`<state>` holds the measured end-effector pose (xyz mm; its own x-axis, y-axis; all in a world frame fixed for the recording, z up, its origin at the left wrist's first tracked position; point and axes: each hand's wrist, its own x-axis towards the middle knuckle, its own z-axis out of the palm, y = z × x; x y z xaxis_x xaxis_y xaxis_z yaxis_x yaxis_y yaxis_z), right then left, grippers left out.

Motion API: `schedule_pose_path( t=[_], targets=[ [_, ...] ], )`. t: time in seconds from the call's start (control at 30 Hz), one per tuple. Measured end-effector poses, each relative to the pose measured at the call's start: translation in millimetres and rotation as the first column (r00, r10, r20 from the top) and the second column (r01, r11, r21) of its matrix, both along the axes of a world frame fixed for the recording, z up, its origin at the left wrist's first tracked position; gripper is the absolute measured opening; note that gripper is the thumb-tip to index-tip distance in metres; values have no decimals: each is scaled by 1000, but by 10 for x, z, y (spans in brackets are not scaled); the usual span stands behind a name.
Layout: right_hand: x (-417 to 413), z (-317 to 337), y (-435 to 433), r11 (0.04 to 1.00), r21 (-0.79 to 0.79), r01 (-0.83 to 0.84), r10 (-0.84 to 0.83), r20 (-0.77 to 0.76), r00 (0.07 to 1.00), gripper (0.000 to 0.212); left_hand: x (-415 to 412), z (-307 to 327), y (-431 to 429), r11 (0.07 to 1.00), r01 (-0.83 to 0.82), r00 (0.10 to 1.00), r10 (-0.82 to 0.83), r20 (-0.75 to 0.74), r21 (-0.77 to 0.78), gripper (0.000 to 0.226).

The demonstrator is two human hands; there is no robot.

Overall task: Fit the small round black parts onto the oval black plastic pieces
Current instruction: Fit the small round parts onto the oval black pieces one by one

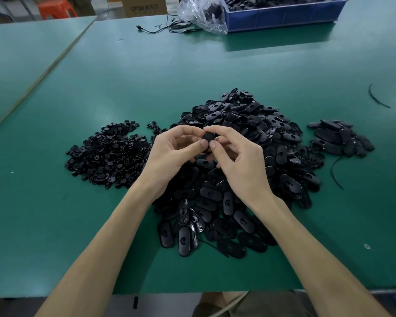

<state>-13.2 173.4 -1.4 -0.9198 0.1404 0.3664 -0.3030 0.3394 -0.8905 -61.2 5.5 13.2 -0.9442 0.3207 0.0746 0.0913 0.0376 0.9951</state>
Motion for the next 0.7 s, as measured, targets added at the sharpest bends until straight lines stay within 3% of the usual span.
schedule_pose_path(
  t=[0.3, 0.57, 0.7],
  targets=[
    [-18, 2, -3, 986, -158, -60, 62, 11, 998, 28, 1, 28, -18, 988, 45, 990, -65, 127, 148, 28],
    [-5, 34, 1, 979, -186, -80, 85, 15, 996, 28, -1, 30, -9, 975, 32, 974, -79, 211, 219, 37],
    [2, 43, -2, 980, -185, -80, 84, 16, 996, 28, -1, 38, -19, 975, 43, 972, -91, 215, 218, 31]
  ],
)
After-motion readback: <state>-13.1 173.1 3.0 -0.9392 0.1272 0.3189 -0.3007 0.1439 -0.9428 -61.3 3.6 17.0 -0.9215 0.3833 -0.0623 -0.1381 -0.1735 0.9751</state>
